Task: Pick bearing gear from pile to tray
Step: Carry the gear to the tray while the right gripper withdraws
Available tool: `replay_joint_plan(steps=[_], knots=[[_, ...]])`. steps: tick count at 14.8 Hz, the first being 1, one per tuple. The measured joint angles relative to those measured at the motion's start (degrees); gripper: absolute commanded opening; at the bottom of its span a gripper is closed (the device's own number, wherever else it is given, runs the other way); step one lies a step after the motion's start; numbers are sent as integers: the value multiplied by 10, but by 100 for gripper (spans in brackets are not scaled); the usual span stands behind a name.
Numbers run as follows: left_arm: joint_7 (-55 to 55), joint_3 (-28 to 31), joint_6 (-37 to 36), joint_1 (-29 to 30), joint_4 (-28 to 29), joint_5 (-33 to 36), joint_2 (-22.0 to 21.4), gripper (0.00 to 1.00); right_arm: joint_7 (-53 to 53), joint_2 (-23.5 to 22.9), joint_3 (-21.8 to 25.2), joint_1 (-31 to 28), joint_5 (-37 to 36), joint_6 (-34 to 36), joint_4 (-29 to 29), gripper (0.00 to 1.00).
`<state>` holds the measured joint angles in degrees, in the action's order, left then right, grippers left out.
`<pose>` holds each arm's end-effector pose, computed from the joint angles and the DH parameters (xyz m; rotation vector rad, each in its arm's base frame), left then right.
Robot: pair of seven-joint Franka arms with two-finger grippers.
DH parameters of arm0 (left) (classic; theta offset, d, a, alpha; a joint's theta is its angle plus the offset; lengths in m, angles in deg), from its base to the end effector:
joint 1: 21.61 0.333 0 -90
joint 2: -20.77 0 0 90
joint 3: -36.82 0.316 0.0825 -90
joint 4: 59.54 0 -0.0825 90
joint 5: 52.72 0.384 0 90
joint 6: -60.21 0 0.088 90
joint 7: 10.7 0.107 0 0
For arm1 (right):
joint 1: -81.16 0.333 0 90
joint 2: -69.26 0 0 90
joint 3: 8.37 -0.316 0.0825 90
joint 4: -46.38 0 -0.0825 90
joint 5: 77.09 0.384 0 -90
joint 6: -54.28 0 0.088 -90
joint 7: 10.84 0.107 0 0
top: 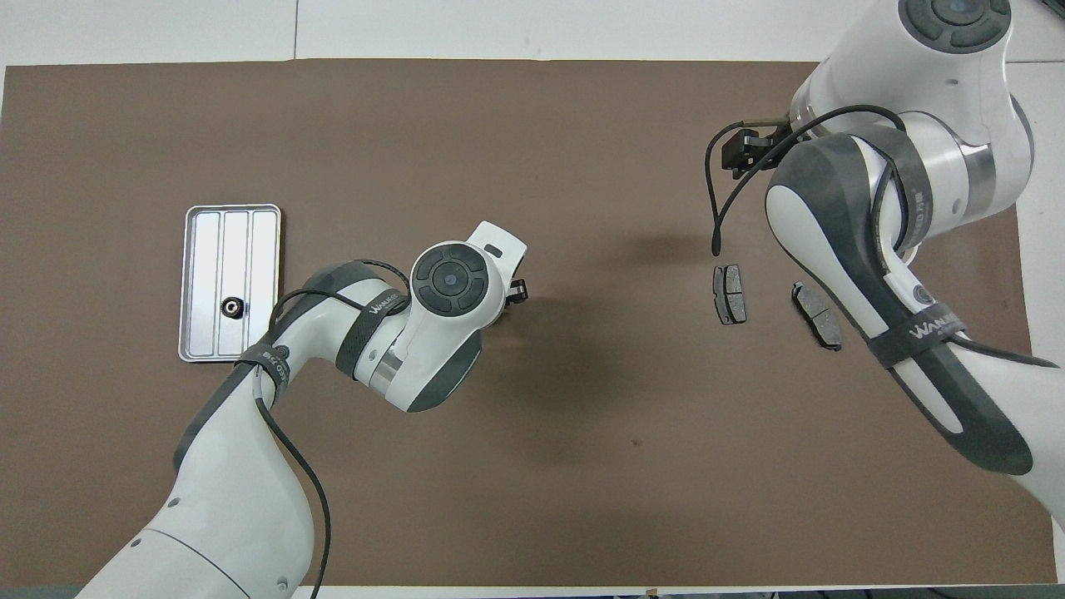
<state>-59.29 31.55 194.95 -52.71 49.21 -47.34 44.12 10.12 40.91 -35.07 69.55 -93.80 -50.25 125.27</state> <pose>0.5133 -0.3723 0.2924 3.1214 0.2458 0.0900 0.6875 0.0981 0.4529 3.0762 -0.1213 0.0388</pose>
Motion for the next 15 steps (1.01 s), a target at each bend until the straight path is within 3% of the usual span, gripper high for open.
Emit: replay_joint_plan(steps=[5,9,12,15], knots=[[0,3,-4,0,-6,1,-3,0,-1,1,-2,0,0,0,0,100],[54,12,-84,26,-58,39,-10,0,-1,1,-4,-1,0,0,0,100],[237,14,-160,130,-78,23,-60,0,-1,8,-4,0,0,0,0,100],[446,18,-182,254,-77,-12,-103,0,-22,27,-3,1,0,1,2,100]])
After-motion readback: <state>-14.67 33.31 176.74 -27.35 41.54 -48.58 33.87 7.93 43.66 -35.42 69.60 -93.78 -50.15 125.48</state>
